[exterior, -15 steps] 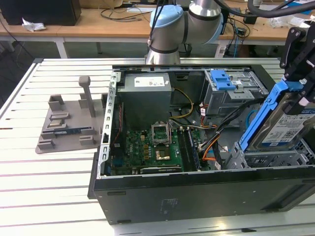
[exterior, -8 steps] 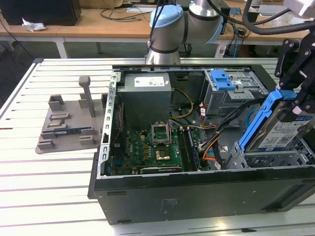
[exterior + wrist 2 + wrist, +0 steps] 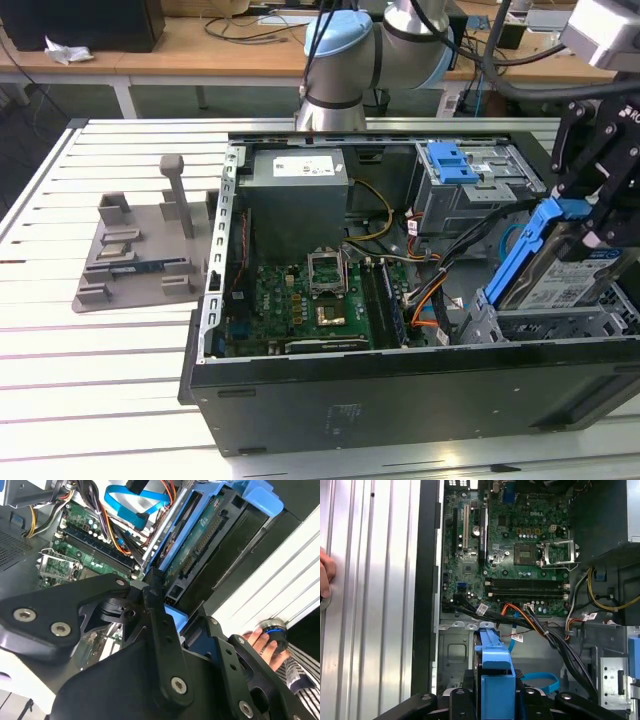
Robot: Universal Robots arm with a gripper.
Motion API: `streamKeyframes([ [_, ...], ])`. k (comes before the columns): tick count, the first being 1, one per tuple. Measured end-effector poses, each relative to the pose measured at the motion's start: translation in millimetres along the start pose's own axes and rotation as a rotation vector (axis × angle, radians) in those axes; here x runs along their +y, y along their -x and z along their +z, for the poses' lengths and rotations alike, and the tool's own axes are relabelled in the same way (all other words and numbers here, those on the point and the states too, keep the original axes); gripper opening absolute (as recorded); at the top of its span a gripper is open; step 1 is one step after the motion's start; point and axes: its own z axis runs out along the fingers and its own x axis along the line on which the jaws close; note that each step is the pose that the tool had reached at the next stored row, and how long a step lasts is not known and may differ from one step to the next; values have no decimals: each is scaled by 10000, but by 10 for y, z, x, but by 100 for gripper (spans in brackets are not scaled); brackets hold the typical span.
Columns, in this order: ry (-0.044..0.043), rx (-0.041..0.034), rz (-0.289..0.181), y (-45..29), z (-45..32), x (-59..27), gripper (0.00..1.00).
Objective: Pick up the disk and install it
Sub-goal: 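Insert the disk into the insertion slot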
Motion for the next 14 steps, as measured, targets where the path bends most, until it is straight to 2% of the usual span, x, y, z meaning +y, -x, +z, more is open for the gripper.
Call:
streamKeyframes([
  [3,1,1,0,0,26,-2,37],
  [12,0,0,0,0,33,-3,37],
  [13,-1,-2,-1,0,34,-3,38],
  [14,0,2,0,0,34,-3,44],
])
